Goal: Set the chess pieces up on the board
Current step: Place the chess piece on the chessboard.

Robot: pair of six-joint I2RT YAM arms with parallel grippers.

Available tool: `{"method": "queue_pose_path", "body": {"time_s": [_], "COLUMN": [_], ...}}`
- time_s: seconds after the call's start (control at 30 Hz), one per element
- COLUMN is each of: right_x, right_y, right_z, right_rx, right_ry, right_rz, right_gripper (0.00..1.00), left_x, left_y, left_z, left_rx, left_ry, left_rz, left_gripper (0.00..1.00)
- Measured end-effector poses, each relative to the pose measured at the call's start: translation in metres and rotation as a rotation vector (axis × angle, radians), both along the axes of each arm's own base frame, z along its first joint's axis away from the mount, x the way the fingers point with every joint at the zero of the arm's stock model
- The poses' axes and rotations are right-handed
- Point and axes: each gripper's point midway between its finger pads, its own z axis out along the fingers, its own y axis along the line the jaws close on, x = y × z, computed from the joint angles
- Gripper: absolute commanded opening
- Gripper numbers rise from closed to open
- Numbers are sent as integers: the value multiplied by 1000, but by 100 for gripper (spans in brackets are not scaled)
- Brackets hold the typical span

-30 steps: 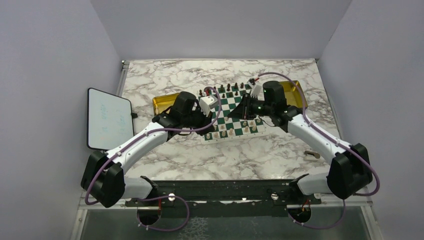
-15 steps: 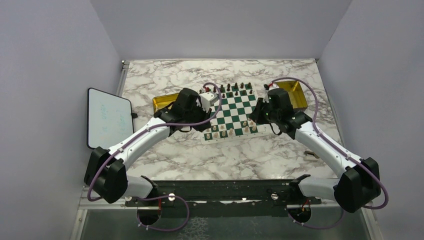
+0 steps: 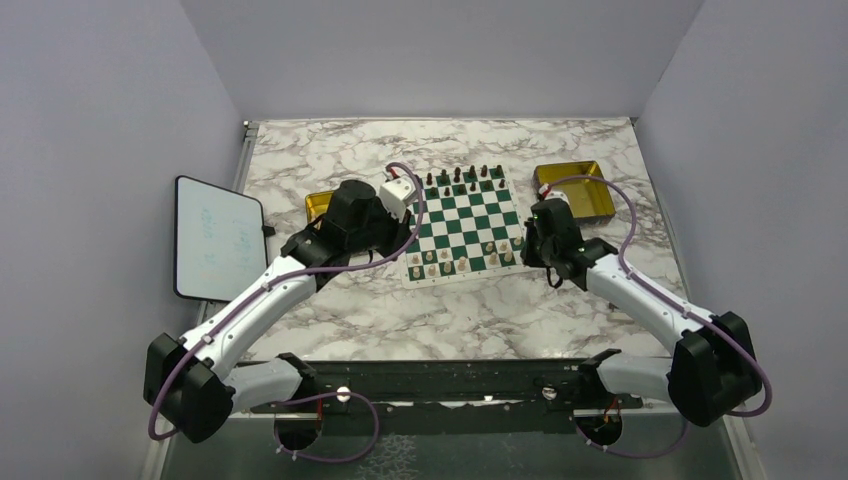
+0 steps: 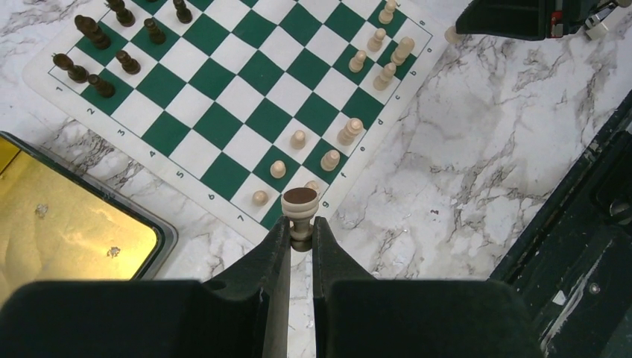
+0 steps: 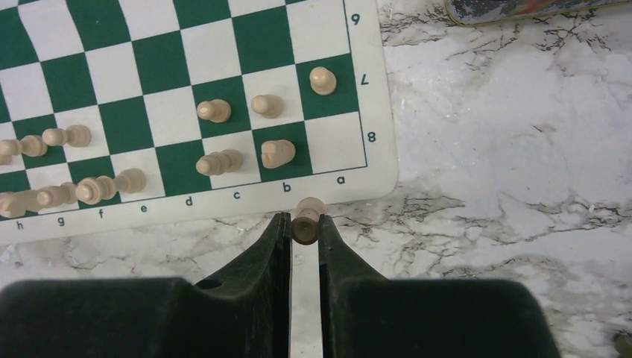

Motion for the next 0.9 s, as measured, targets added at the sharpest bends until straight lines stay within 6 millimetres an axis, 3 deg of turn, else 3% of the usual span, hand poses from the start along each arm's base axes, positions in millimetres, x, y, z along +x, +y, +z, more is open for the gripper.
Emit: {"method": "queue_pose_path", "body": {"time_s": [0.33, 0.63, 0.9], "right_x": [2, 23, 28], "right_y": [-6, -5, -10], "right_z": [-24, -31, -39], "right_rx": [-38, -45, -60], "right_ry": [5, -38, -37], "right_rz": [-18, -49, -69], "right_gripper": [8, 8, 8], "left_x": [-3, -3, -2], "left_y": [12, 13, 13], "left_z": [-14, -14, -14], "left_rx": [30, 30, 40], "left_ry": [-1, -5, -16], "left_rz": [41, 45, 37], "left_gripper": [5, 5, 5]}}
